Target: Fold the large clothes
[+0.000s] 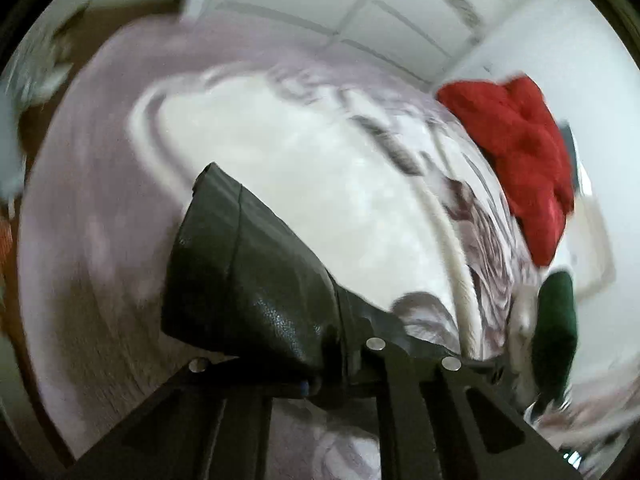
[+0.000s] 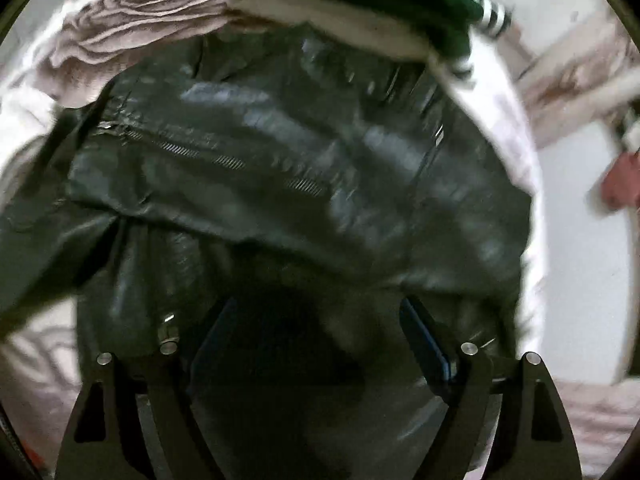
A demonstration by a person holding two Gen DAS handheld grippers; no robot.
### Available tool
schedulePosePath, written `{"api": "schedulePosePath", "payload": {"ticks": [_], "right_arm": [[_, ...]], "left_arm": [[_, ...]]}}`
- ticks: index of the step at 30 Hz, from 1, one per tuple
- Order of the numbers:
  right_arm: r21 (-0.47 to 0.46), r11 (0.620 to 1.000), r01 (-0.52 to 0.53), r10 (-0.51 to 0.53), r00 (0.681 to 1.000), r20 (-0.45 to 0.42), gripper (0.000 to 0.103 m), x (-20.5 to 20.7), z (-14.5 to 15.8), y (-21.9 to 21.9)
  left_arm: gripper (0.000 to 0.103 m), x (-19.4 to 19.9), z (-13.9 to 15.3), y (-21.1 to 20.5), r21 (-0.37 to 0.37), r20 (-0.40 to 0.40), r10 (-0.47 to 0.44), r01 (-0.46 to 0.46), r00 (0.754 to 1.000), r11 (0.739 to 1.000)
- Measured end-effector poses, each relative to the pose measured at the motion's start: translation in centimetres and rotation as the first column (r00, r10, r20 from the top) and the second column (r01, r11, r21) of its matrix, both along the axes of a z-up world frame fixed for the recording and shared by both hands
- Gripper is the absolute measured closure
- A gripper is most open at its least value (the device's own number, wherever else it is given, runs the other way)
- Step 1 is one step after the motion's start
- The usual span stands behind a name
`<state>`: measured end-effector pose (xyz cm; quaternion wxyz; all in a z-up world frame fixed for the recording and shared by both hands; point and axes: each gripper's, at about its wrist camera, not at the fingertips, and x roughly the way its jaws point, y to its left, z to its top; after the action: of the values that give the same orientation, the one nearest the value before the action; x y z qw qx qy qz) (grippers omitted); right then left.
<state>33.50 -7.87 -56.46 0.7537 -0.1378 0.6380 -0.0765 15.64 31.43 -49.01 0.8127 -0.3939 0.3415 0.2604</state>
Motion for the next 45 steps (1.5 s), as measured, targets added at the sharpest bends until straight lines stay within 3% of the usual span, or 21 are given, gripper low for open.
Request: {"api": "schedulePosePath", "payload": {"ticks": [2,5,9,14,16,19,20,23,25,26,28,29,31,34,37,38,39,41,42,45], "right_arm": [[0.037,0.999,0.023,-0.022,1.000,-0.011,0.018,0.4,-0.1,-0.7],[0.068,0.997,0.029,-0.028,1.000,-0.007,0.018,1.5,-0.3,-1.0],[0.127,0.991,0.031,-0.031,1.000,-0.002,0.018,3.0,0.0,-2.1],[0.261,0.962,0.085,-0.089,0.996,0.005,0.017,3.6,1.6,-7.4],[0.318,0.938,0.135,-0.141,0.990,-0.004,0.017,3.4,2.4,-10.9],[0.367,0.905,0.214,-0.227,0.974,-0.008,0.017,2.6,3.6,-16.7],[0.372,0.898,0.234,-0.249,0.969,-0.009,0.017,2.3,3.8,-18.2],[0.388,0.863,0.324,-0.346,0.938,-0.013,0.017,0.8,4.5,-24.3],[0.389,0.837,0.384,-0.409,0.912,-0.020,0.017,-0.6,4.6,-28.4],[0.389,0.829,0.401,-0.427,0.904,-0.023,0.017,-1.1,4.5,-29.6],[0.384,0.808,0.447,-0.471,0.882,-0.035,0.017,-2.5,3.9,-32.9],[0.386,0.797,0.465,-0.487,0.872,-0.044,0.017,-3.0,3.6,-34.1],[0.402,0.764,0.504,-0.523,0.849,-0.070,0.017,-4.3,2.8,-36.2],[0.485,0.691,0.535,-0.558,0.822,-0.113,0.017,-5.8,1.8,-38.8],[0.569,0.617,0.544,-0.573,0.806,-0.150,0.017,-6.8,1.3,-40.4],[0.591,0.596,0.544,-0.576,0.802,-0.158,0.017,-6.9,1.2,-40.7],[0.613,0.572,0.545,-0.580,0.797,-0.168,0.017,-6.9,1.2,-41.0],[0.659,0.522,0.541,-0.578,0.793,-0.194,0.017,-6.6,1.2,-41.4],[0.676,0.501,0.540,-0.576,0.791,-0.206,0.017,-6.3,1.2,-41.4],[0.731,0.449,0.514,-0.554,0.802,-0.224,0.017,-4.7,1.6,-41.1]], "left_arm": [[0.097,0.6,2.2,-1.2,0.090,-0.001,-0.066,0.065,0.998,0.994],[0.097,2.1,5.8,-3.4,0.211,-0.021,-0.170,0.171,0.985,0.962],[0.097,5.1,10.2,-8.4,0.331,-0.048,-0.310,0.308,0.949,0.892],[0.098,9.0,13.5,-15.7,0.384,-0.055,-0.463,0.447,0.885,0.808],[0.099,11.0,14.3,-19.6,0.377,-0.052,-0.532,0.510,0.845,0.773],[0.099,14.1,15.1,-26.5,0.346,-0.054,-0.643,0.618,0.764,0.706],[0.099,15.3,14.9,-29.7,0.333,-0.052,-0.690,0.663,0.722,0.670],[0.099,17.5,13.2,-36.8,0.291,-0.065,-0.776,0.756,0.627,0.587],[0.099,18.6,11.5,-41.3,0.261,-0.083,-0.825,0.811,0.559,0.523],[0.099,19.2,10.0,-44.4,0.237,-0.100,-0.854,0.846,0.510,0.478],[0.099,19.9,8.3,-48.1,0.218,-0.128,-0.883,0.882,0.451,0.419],[0.099,20.0,6.6,-50.4,0.200,-0.157,-0.899,0.904,0.410,0.377],[0.099,20.1,4.2,-53.5,0.162,-0.204,-0.912,0.931,0.357,0.328],[0.098,20.1,1.4,-55.2,0.094,-0.299,-0.900,0.949,0.316,0.301],[0.095,19.5,1.7,-55.5,0.092,-0.297,-0.898,0.946,0.324,0.311],[0.086,19.3,2.2,-55.2,0.097,-0.295,-0.900,0.947,0.321,0.306],[0.061,19.0,2.4,-55.1,0.090,-0.297,-0.904,0.951,0.308,0.294],[0.025,18.9,3.7,-54.3,0.079,-0.288,-0.913,0.958,0.288,0.277],[0.025,18.8,4.4,-53.4,0.080,-0.273,-0.914,0.954,0.299,0.288],[0.024,18.5,5.9,-50.0,0.072,-0.264,-0.895,0.932,0.360,0.354]]}}
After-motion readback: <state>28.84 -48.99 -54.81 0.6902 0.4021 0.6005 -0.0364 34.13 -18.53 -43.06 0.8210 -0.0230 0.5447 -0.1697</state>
